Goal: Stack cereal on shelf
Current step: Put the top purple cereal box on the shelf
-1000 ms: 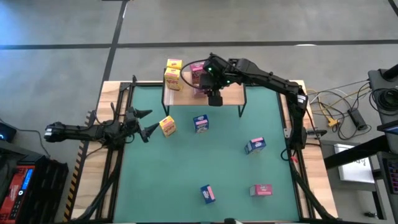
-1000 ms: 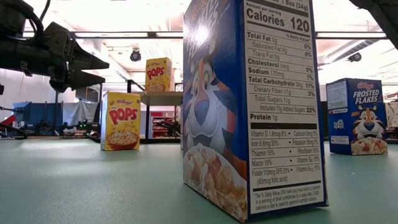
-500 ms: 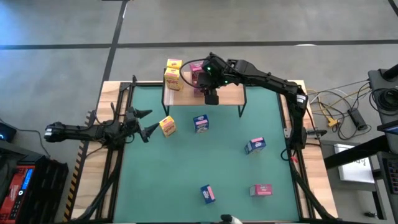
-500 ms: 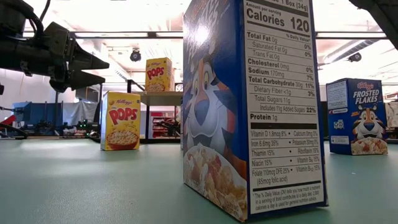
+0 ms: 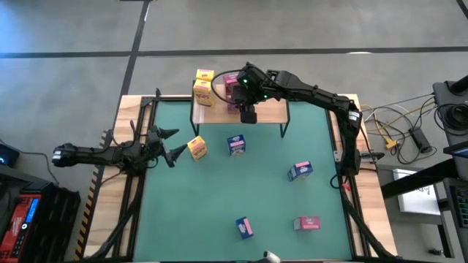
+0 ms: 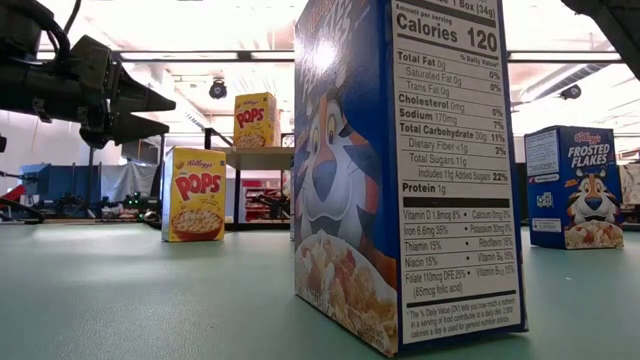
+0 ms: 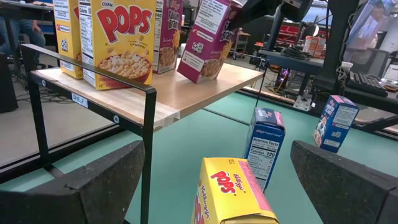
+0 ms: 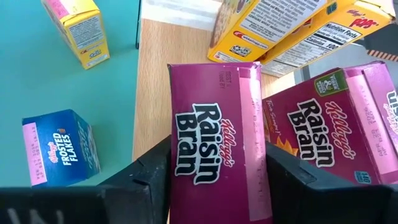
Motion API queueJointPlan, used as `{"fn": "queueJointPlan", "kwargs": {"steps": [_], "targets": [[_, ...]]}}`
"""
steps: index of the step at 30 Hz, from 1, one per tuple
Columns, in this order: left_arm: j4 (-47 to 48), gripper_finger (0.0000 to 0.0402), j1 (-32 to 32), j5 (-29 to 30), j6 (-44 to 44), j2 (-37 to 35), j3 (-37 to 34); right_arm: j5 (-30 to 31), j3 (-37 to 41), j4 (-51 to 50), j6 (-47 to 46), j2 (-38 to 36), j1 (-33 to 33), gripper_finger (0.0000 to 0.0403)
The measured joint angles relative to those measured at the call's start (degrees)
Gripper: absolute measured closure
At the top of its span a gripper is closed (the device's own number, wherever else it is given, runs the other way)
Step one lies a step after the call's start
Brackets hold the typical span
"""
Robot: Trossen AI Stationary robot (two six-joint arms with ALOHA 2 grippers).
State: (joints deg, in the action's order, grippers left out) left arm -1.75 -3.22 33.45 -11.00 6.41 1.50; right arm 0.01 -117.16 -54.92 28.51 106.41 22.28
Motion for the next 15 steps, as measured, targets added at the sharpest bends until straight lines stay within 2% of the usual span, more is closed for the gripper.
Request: {"fn": "queueJointPlan", "kwargs": {"steps": [7, 15], "targets": [[0.0, 0.0015, 0.0, 0.0, 0.0, 0.0, 0.0, 0.0, 0.0, 0.7, 0.3, 0.2, 0.4, 0.0255], [0.0, 0.0015, 0.0, 0.0, 0.0, 0.0, 0.0, 0.0, 0.1, 3.3, 1.6, 0.6, 1.4, 0.0253]]}}
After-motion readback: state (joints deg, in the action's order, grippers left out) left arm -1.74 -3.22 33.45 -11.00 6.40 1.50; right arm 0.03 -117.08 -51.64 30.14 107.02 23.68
